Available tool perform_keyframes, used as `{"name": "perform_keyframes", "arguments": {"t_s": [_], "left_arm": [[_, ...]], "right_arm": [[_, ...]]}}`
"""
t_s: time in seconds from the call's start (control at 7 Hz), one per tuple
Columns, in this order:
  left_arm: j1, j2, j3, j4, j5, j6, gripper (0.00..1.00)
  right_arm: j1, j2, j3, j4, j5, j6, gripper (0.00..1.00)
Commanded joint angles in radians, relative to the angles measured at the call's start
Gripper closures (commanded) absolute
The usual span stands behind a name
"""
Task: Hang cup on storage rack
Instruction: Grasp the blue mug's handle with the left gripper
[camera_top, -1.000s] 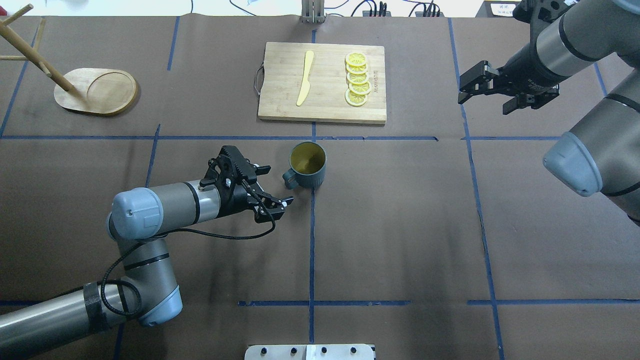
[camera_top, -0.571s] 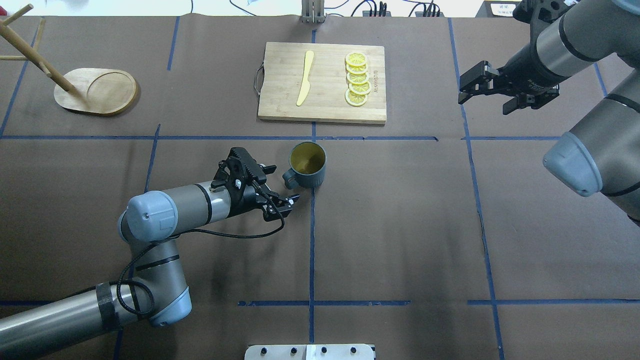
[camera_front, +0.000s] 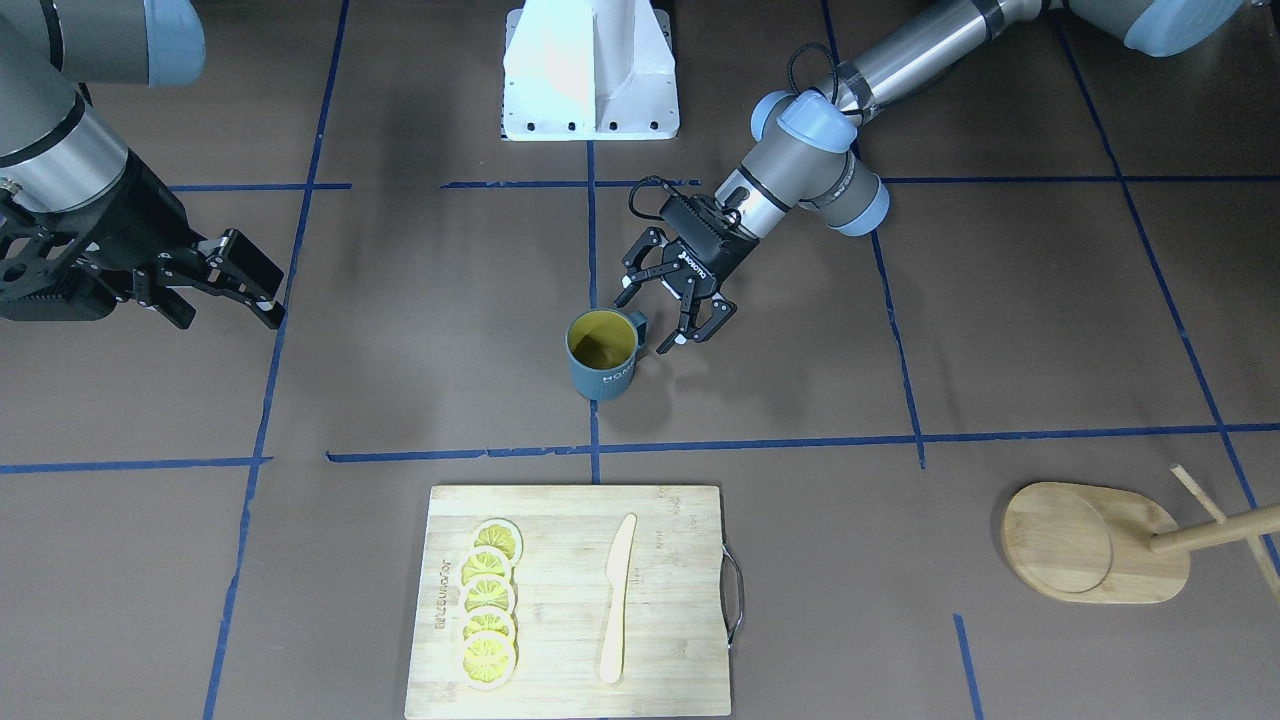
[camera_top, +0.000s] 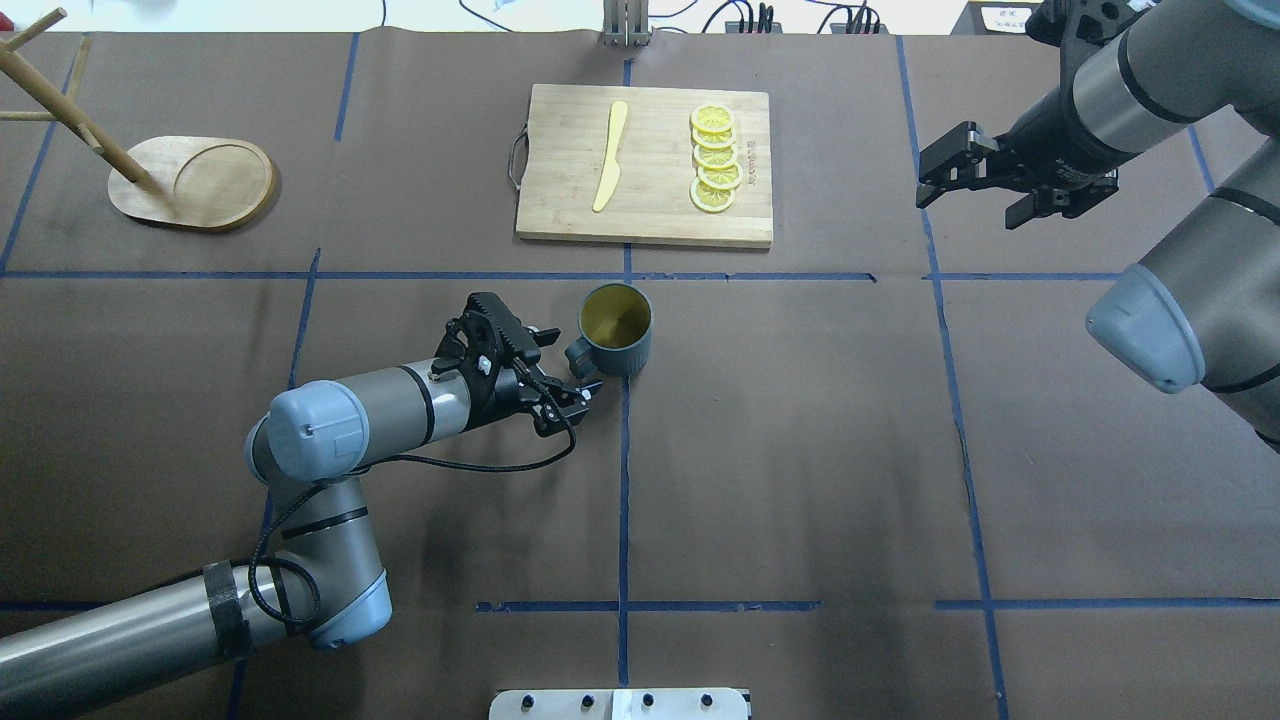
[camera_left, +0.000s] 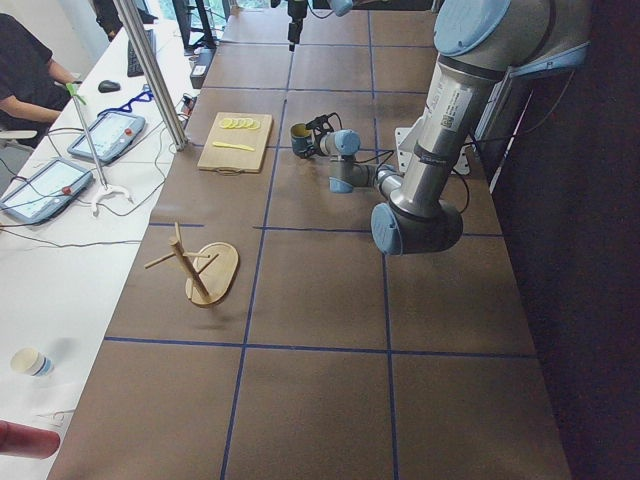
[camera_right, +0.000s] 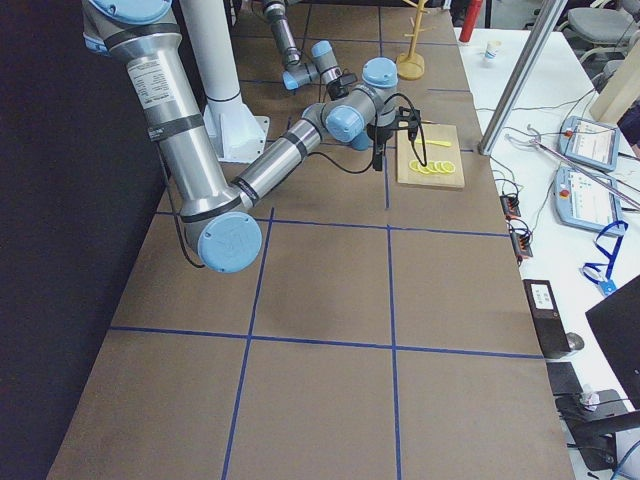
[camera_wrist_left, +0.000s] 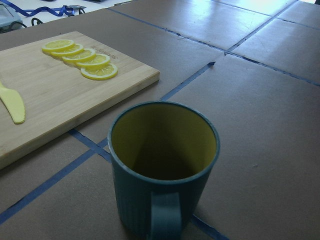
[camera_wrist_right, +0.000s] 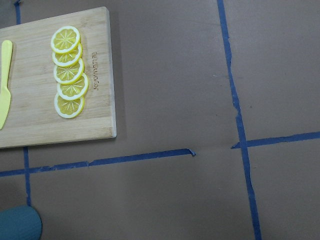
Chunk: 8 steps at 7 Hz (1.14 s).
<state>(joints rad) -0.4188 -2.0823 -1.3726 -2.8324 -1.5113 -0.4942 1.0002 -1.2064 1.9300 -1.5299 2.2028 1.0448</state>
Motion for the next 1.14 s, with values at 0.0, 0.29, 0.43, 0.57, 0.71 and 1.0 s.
{"name": "perform_keyframes", "arguments": {"t_s": [0.0, 0.29, 0.43, 0.57, 0.71, 1.0], "left_arm": [[0.0, -0.001, 0.006, 0.001, 0.002, 0.0, 0.36], [0.0, -0.002, 0.01, 0.001, 0.006, 0.0, 0.43], [0.002, -0.002, 0.015, 0.001, 0.025, 0.0, 0.49], [0.003, -0.002, 0.015, 0.001, 0.028, 0.0, 0.55], [0.005, -0.002, 0.015, 0.001, 0.028, 0.0, 0.64], [0.005, -0.004, 0.012, 0.001, 0.028, -0.001, 0.82]], "right_arm": [[0.0, -0.001, 0.0, 0.001, 0.0, 0.0, 0.0], [-0.002, -0.001, -0.002, 0.001, 0.0, 0.001, 0.0], [-0.002, -0.001, -0.003, 0.001, -0.002, 0.001, 0.0], [-0.003, -0.001, -0.002, 0.001, -0.002, 0.001, 0.0], [-0.003, -0.001, -0.005, 0.002, -0.002, 0.001, 0.0], [-0.005, -0.001, -0.012, 0.005, -0.002, 0.001, 0.0]]}}
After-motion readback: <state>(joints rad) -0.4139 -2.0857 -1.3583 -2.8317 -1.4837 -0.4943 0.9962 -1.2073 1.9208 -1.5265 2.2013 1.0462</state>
